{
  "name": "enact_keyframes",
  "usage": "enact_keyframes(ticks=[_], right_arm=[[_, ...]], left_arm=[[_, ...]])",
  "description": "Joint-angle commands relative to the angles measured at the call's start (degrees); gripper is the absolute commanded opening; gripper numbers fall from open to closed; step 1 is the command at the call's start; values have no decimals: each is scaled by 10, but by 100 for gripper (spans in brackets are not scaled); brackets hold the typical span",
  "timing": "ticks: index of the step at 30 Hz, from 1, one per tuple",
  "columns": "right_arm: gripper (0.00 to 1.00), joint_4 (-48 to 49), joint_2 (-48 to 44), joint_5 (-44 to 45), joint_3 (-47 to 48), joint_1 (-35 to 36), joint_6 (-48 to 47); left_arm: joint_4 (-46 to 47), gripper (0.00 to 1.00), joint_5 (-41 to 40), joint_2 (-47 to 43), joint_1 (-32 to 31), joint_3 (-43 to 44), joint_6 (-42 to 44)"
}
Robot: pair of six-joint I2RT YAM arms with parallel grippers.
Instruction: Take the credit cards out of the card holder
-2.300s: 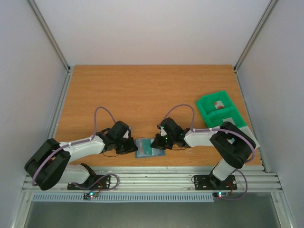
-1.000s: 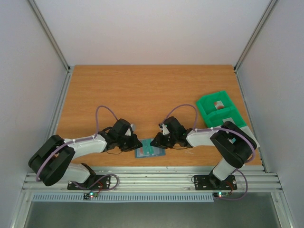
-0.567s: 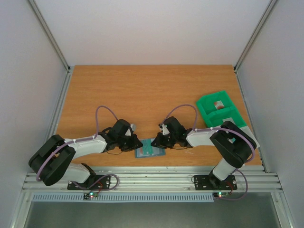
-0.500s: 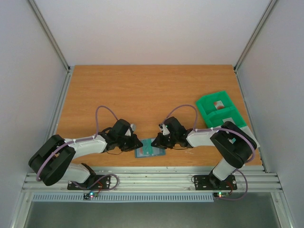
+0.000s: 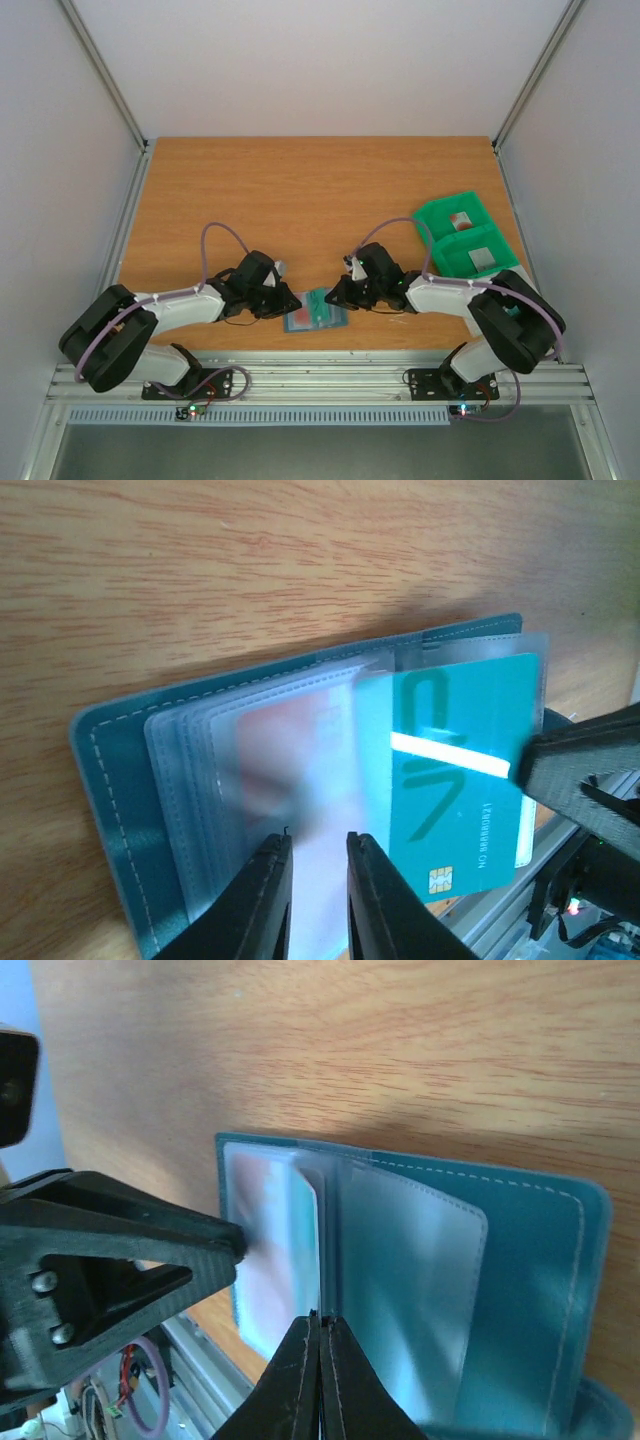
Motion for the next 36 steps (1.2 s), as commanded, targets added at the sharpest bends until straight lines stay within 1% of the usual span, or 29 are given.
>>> enact_keyframes(ticks=[1, 3, 5, 7, 12, 17, 20, 23, 25, 29, 32, 36], right_arm=[[1, -47, -48, 27, 2, -3, -3], [1, -80, -65, 35, 9, -3, -6], [1, -97, -81, 39, 13, -3, -7], [1, -110, -98, 41, 17, -2, -6], [1, -113, -145, 33, 17, -3, 16], [1, -99, -201, 24, 12, -3, 52], [1, -76, -230, 16, 8, -2, 76], [1, -50, -252, 3, 2, -3, 102], [1, -18, -261, -4, -3, -3, 119], [1, 29, -265, -17, -18, -2, 134], [1, 54, -262, -27, -25, -2, 144], [1, 62, -251, -36, -25, -2, 152]], left_arm=[[-52, 21, -18, -23, -1, 0, 1], [-69, 28, -16, -45, -2, 15, -1], [-85, 38, -11, -67, -2, 33, -1], [-101, 44, -9, -87, -1, 43, 1], [-89, 54, 9, -133, -1, 44, -18], [-34, 60, 29, -177, -1, 20, -62], [1, 62, 34, -205, -2, 3, -86], [49, 62, 43, -229, -2, -11, -114], [65, 62, 47, -237, -2, -15, -127], [107, 59, 53, -245, -2, -26, -151], [148, 51, 62, -243, -2, -35, -166], [180, 30, 69, -243, -2, -41, -180]])
